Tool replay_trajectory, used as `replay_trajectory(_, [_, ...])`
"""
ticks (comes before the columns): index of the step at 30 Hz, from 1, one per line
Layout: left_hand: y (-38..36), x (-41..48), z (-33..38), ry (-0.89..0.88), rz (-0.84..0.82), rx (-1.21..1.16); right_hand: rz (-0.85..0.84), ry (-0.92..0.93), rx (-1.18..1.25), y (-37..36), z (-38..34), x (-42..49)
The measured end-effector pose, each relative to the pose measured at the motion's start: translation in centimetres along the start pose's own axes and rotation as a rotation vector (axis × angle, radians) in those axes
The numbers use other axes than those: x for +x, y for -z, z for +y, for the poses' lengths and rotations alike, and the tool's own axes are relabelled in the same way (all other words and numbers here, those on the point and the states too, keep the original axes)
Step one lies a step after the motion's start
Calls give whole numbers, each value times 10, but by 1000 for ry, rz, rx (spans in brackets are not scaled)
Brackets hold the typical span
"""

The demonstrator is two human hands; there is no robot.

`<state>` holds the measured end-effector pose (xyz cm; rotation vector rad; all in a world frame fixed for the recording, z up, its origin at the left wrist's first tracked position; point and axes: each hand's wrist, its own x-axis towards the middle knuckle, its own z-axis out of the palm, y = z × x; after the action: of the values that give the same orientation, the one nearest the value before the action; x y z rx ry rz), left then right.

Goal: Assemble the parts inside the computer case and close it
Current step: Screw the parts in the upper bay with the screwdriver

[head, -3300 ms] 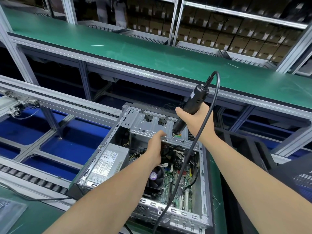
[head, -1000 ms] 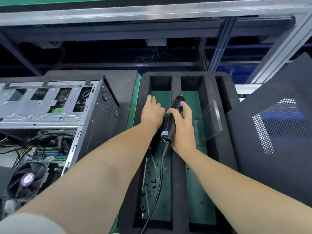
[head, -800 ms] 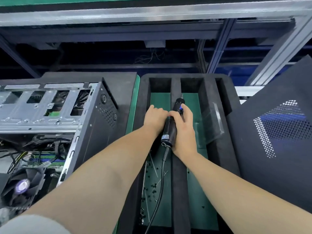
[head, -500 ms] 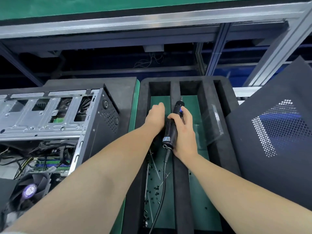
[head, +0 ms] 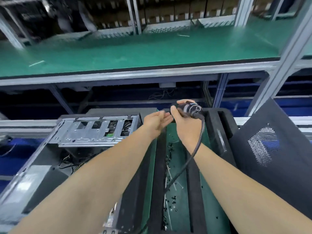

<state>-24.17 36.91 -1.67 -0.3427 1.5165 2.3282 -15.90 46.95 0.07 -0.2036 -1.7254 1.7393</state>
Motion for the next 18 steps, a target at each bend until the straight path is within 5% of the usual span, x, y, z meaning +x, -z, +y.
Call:
replay_trajectory(5, [13, -37, 46, -9, -153, -170, 1, 19, 76, -33, -62, -11])
replay_trajectory(18, [100, -71, 103, 65, -91, -434, -65, -11, 100, -109, -115, -68])
